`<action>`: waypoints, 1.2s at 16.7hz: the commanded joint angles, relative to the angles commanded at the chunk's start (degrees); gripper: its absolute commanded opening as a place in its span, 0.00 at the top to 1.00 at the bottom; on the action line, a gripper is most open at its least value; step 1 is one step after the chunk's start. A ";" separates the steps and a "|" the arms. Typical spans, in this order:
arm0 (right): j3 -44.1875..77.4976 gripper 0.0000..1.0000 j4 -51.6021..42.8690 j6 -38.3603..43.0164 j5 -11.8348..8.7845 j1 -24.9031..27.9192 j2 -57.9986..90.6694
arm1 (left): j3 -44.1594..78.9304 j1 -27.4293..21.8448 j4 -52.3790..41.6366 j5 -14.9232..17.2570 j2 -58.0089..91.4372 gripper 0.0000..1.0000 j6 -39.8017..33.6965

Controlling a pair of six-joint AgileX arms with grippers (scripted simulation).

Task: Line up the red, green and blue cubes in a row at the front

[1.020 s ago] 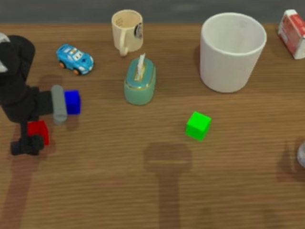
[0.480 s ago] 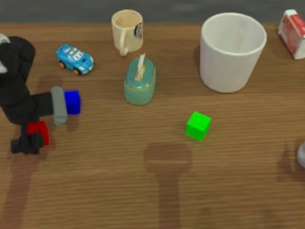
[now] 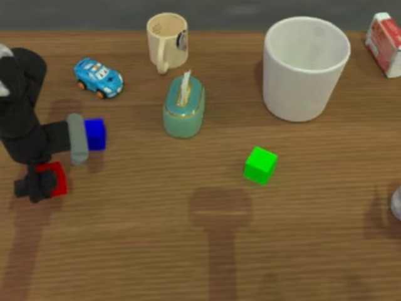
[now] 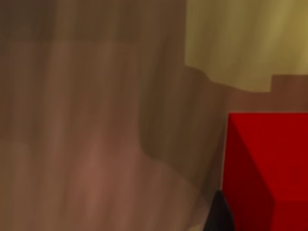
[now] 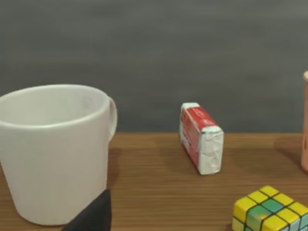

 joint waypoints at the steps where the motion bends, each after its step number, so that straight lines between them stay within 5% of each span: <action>1: 0.00 0.00 0.00 0.00 0.00 0.00 0.00 | 0.00 0.00 0.00 0.00 0.00 1.00 0.00; 10: 0.00 0.00 0.00 0.00 0.00 0.00 0.00 | 7.12 0.98 -15.57 0.30 -8.10 1.00 -1.16; 16: 0.00 0.00 0.00 0.00 0.00 0.00 0.00 | 7.68 0.64 -16.62 0.28 -8.87 1.00 -1.25; 20: 0.00 0.00 0.00 0.00 0.00 0.00 0.00 | 5.07 -5.55 -16.61 0.29 -11.63 1.00 -4.94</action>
